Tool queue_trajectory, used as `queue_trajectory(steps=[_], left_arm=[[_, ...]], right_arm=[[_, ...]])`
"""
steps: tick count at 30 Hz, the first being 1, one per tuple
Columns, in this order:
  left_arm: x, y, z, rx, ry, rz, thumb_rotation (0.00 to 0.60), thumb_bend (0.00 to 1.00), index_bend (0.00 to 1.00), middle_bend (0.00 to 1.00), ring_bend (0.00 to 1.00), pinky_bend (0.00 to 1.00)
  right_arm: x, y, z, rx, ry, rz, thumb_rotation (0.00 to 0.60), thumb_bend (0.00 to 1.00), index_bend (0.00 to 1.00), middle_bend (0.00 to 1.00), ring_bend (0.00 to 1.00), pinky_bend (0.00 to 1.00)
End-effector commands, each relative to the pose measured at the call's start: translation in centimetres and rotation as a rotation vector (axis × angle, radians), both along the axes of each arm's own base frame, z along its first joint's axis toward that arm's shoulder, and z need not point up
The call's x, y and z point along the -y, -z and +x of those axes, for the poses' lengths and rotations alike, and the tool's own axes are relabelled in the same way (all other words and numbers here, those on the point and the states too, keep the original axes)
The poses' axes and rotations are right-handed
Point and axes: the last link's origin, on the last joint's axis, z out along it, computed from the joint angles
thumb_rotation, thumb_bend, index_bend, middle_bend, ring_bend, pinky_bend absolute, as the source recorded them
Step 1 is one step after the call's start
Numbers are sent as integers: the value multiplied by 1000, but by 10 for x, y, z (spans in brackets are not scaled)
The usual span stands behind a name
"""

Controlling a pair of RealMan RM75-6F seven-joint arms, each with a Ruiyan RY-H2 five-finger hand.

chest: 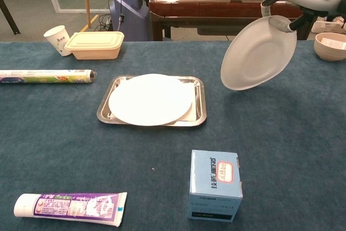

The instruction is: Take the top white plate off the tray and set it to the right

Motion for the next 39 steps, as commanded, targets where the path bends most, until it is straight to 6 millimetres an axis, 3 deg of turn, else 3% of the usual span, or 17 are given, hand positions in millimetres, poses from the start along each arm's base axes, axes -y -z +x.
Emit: queue_trajectory(steps=[1,11,22,39], left_arm=[[1,-1,0,0,0,3,600,325,0,0,0,0],[-3,-1,-2,1,-9,0,600,324,0,0,0,0],[-4,-2,-3,8,-7,2,600,325,0,0,0,0],[-4,-3,-1,18,3,2,600,325,0,0,0,0]], right_arm=[[-1,0,-1,-2,-3,0,600,605,601,76,0,0],[-13,-2,-7,-12,-12,27,600,544,584,64,0,0],[-31,-15,-12,-34,6,52,600,438,290,3,0,0],[-81,-25,-28,-119,48,100,600,397,214,0,0,0]])
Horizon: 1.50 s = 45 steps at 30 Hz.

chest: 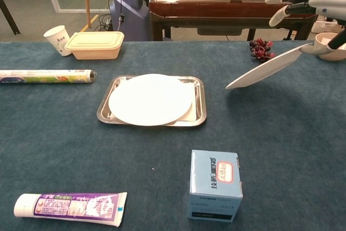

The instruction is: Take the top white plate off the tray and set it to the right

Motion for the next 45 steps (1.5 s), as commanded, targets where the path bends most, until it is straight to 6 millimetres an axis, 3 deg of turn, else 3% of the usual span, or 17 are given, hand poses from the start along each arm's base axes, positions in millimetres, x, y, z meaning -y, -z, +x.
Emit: queue_trajectory(steps=[1,13,18,24,31,38,45], left_arm=[[0,0,0,3,2,1,600,325,0,0,0,0],[4,0,4,7,17,2,600,325,0,0,0,0],[5,0,5,8,22,2,600,324,0,0,0,0],[6,0,7,15,33,-3,600,324,0,0,0,0],[8,1,9,31,38,-32,600,324,0,0,0,0],[9,1,9,51,37,-58,600,325,0,0,0,0],[6,4,8,58,26,-76,600,325,0,0,0,0]], right_arm=[[-14,0,-11,-37,22,21,600,397,214,0,0,0],[-50,9,-42,-92,74,63,600,397,191,0,0,0],[-62,7,-44,-55,66,72,600,397,191,0,0,0],[-79,-11,-33,0,32,43,600,397,191,0,0,0],[-113,-40,-25,80,48,-64,600,397,191,0,0,0],[-138,-49,-59,186,143,-232,600,398,191,0,0,0],[-149,-55,-85,292,180,-352,600,398,191,5,0,0]])
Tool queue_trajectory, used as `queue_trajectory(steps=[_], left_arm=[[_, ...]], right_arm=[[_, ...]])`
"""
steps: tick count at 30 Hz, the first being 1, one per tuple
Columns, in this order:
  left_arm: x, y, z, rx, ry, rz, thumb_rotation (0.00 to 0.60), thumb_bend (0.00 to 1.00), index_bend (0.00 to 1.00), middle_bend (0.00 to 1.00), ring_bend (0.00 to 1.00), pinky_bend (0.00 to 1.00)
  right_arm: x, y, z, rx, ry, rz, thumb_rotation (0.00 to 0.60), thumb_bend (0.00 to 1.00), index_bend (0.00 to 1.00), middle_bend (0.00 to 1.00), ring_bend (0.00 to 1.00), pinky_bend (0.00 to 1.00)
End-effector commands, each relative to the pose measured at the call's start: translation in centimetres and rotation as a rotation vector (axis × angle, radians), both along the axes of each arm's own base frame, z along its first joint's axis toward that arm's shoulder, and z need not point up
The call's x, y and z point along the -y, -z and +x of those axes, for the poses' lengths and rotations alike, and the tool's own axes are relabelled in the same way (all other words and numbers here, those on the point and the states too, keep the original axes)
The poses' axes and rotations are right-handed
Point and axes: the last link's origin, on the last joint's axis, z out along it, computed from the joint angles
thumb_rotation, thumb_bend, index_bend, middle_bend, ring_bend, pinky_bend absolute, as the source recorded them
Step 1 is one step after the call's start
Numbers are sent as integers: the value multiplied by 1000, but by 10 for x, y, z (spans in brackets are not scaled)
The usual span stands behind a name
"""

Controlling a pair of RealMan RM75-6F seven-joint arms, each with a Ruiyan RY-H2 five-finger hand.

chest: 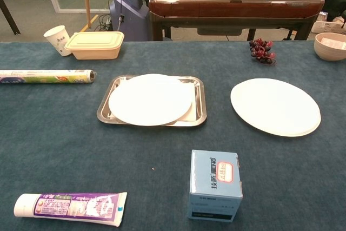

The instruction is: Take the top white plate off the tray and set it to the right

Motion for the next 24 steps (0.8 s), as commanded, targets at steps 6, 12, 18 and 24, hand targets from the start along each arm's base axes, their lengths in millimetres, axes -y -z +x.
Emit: queue_trajectory(steps=[6,12,18,24], left_arm=[[0,2,6,4,22,-7,600,325,0,0,0,0],[1,6,11,3,49,-26,600,325,0,0,0,0],[0,13,12,-10,55,-52,600,325,0,0,0,0],[3,10,14,-3,63,-37,600,325,0,0,0,0]], right_arm=[[-10,-4,-21,47,25,-90,600,399,191,5,0,0],[-20,-11,-24,50,32,-128,600,398,191,5,0,0],[-24,-22,-30,75,53,-157,600,398,191,5,0,0],[-21,-19,-27,74,40,-142,600,398,191,5,0,0]])
